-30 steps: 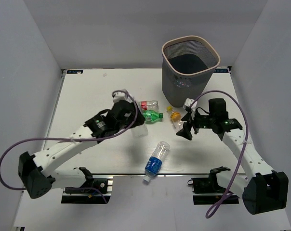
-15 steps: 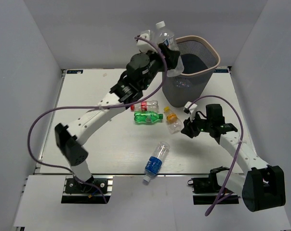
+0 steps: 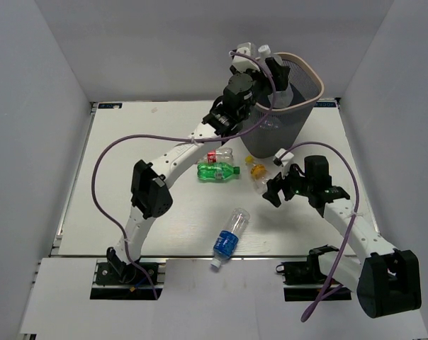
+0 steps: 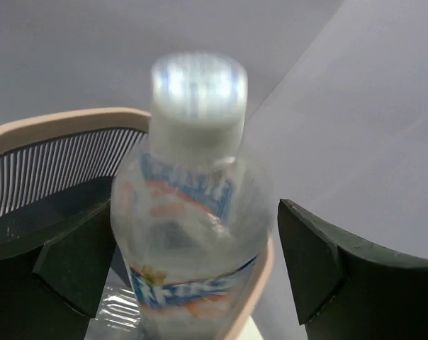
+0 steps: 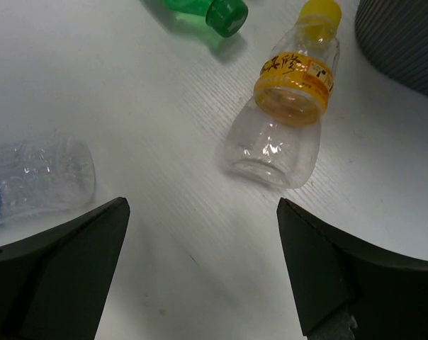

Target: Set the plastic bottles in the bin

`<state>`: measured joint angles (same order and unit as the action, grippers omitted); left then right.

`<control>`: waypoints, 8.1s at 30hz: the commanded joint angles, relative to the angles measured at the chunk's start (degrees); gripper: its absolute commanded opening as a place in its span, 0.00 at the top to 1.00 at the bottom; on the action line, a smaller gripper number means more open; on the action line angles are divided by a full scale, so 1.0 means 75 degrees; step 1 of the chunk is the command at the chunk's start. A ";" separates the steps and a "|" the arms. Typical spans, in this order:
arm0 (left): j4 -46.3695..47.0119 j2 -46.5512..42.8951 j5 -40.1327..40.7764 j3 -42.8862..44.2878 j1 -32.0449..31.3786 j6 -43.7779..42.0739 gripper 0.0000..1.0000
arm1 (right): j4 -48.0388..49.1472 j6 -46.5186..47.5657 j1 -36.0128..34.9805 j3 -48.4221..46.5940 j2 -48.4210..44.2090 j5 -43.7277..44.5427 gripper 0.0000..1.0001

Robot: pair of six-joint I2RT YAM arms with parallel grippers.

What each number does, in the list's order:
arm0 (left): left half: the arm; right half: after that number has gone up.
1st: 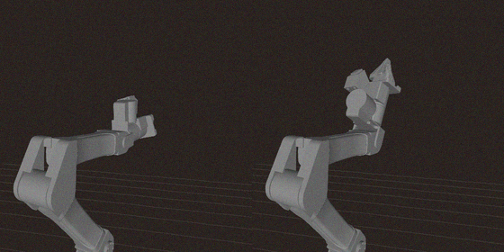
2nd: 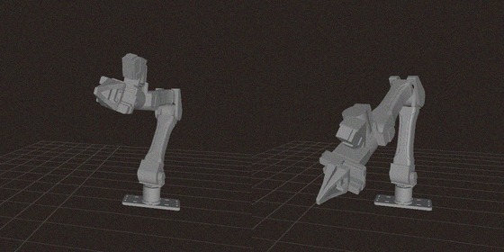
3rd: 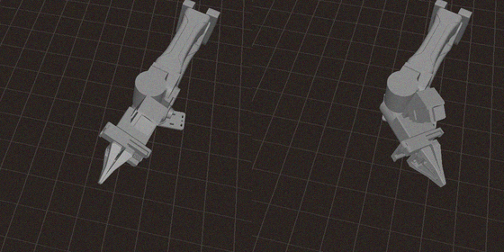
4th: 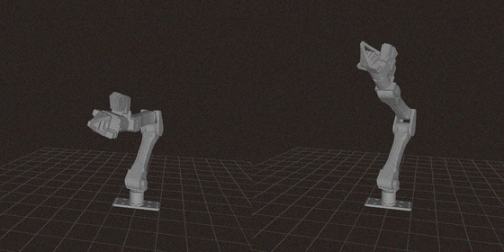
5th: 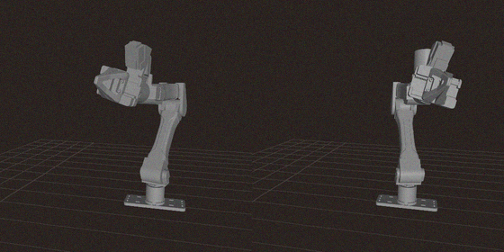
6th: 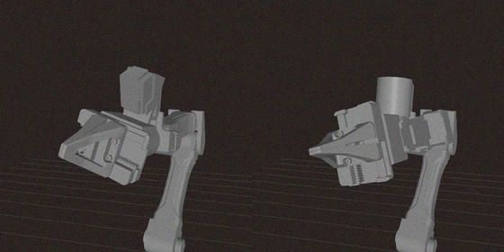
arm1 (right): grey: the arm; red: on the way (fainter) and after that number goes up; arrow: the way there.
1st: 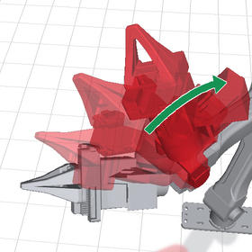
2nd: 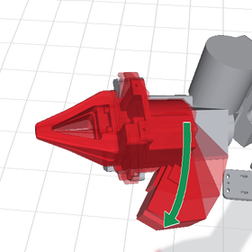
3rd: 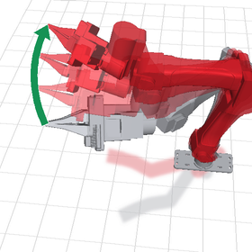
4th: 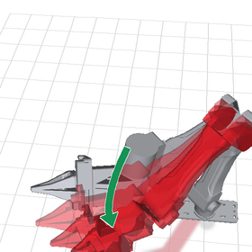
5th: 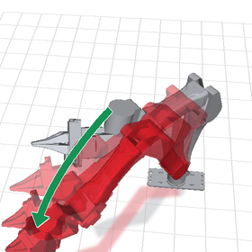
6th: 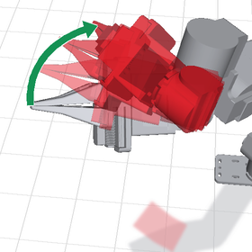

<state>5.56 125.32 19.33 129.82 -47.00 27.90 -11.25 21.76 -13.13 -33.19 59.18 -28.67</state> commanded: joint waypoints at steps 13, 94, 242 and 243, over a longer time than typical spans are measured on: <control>-0.2287 -0.4727 0.0306 -0.4570 -0.0061 -0.1635 0.00 | 0.2073 -0.1166 -0.0172 -0.0426 0.1974 0.1103 0.10; -0.3929 -0.3854 -0.0199 -0.9282 -0.3049 -0.1060 0.05 | 0.1160 -0.2116 0.0168 -0.4590 0.0982 0.1139 0.11; -0.2582 -0.6823 0.0634 -1.0374 0.0771 0.5632 0.00 | 0.1210 0.1142 -0.1017 -0.6765 0.2410 0.2697 1.00; -0.2582 -0.6598 0.0564 -0.9954 0.0841 0.5469 0.00 | 0.1090 0.1084 -0.0981 -0.7161 0.2573 0.2755 1.00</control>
<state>-17.30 72.64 25.23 48.71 -41.32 68.16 -4.32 33.08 -21.65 -80.16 77.71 -12.16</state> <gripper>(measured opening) 0.998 0.429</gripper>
